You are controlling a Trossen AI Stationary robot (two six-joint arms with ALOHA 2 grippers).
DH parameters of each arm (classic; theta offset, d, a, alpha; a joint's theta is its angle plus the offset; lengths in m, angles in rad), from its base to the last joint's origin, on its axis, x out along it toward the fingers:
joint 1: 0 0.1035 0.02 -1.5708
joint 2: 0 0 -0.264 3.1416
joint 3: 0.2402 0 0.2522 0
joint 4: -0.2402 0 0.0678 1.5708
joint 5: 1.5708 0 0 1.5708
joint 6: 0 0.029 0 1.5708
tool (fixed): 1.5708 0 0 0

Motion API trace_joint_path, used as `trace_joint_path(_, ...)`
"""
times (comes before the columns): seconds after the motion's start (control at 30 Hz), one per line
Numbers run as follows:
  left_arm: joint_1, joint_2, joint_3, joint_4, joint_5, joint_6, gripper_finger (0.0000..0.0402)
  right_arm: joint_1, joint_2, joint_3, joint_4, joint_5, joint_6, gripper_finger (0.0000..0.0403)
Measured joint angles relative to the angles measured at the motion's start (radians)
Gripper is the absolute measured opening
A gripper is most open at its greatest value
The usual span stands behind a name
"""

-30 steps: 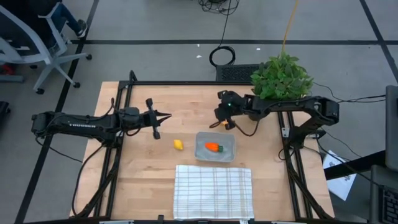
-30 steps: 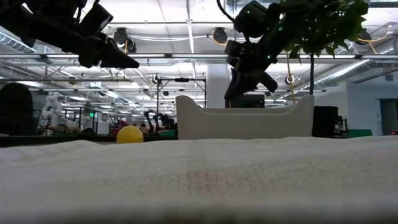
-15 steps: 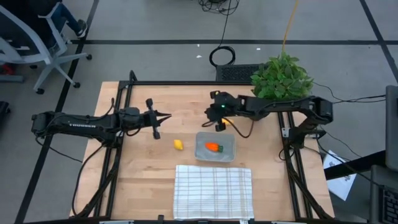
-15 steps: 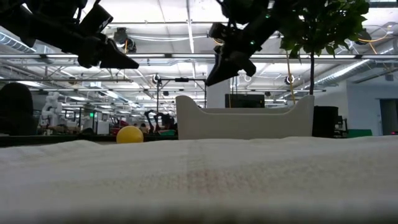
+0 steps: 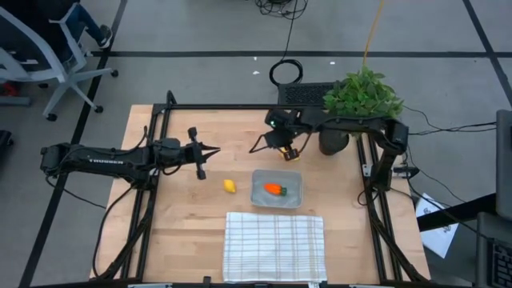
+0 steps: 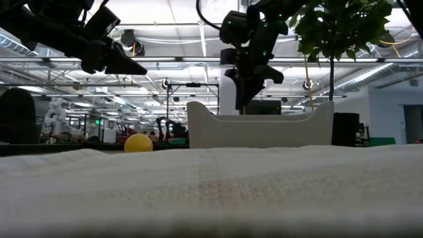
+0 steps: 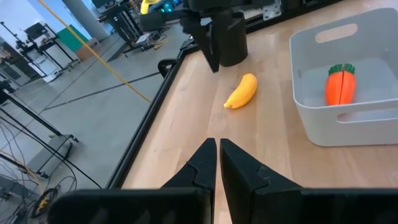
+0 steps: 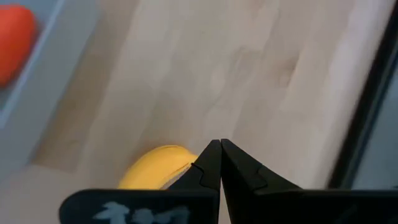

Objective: Pick and placing Produce into tupperware
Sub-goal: Put the banana into the bin

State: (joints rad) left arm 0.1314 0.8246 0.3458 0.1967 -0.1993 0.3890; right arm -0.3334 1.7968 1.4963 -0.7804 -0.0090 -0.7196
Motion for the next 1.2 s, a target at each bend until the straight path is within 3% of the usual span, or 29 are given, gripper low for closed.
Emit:
trace_joint_path(0.27,0.000,0.000,0.000,-0.033,0.000,-0.006,0.0026,-0.051,-0.003,-0.002,0.003,-0.101,0.189,0.0000)
trace_joint_path(0.6,0.002,0.000,0.000,-0.048,0.008,-0.002,0.0026,-0.033,0.082,-0.002,-0.011,-0.094,0.287,0.0000)
trace_joint_path(0.73,0.010,0.000,0.000,-0.048,0.016,-0.002,0.0026,-0.031,0.100,-0.002,-0.028,-0.046,0.336,0.0005)
trace_joint_path(0.93,0.019,0.000,0.000,-0.048,0.018,-0.002,0.0026,-0.040,0.100,-0.002,-0.040,-0.044,0.447,0.0060)
trace_joint_path(1.2,0.019,0.000,0.000,-0.048,0.018,-0.005,0.0026,-0.004,0.100,-0.002,-0.021,-0.045,0.419,0.0145)
